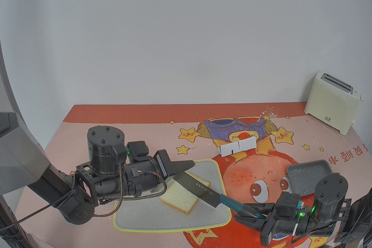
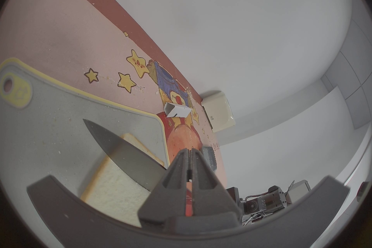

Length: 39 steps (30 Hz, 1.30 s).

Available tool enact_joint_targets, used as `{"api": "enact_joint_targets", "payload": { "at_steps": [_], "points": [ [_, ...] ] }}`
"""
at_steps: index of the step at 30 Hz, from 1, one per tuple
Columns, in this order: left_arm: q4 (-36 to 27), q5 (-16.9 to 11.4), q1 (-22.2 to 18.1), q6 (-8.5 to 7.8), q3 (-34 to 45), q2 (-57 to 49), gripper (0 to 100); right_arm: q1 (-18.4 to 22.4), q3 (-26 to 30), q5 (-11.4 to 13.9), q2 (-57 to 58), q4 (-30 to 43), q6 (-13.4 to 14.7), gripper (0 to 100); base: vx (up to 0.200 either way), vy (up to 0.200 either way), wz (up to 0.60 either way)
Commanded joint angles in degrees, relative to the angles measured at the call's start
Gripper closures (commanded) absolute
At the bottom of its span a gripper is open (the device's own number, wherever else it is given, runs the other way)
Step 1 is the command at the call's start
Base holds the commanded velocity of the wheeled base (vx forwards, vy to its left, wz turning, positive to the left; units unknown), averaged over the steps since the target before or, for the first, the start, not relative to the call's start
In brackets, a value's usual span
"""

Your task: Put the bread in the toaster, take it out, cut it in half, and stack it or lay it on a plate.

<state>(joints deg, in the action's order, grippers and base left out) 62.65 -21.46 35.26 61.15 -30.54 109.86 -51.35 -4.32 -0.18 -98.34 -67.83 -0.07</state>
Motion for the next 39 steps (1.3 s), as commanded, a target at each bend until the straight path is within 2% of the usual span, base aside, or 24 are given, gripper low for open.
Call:
{"api": "enact_joint_targets", "payload": {
  "at_steps": [1,16,22,39],
  "points": [
    [-0.07,0.01,-0.01,0.02,-0.22,0.62,100,-0.07,0.01,0.01,0.08,-0.02,-0.01,100,0.0,0.0,0.0],
    [-0.07,0.1,-0.1,0.02,-0.05,1.5,100,-0.07,0.01,0.01,0.17,-0.2,-0.01,100,0.0,0.0,0.0],
    [-0.07,-0.08,-1.33,-0.06,0.04,1.58,100,-0.07,0.71,0.01,-0.27,-3.71,0.07,100,0.0,0.0,0.0],
    [0.02,-0.08,-1.42,-0.06,0.48,1.58,100,0.55,-0.25,0.01,2.28,-3.89,0.42,100,0.0,0.0,0.0]
  ]
}}
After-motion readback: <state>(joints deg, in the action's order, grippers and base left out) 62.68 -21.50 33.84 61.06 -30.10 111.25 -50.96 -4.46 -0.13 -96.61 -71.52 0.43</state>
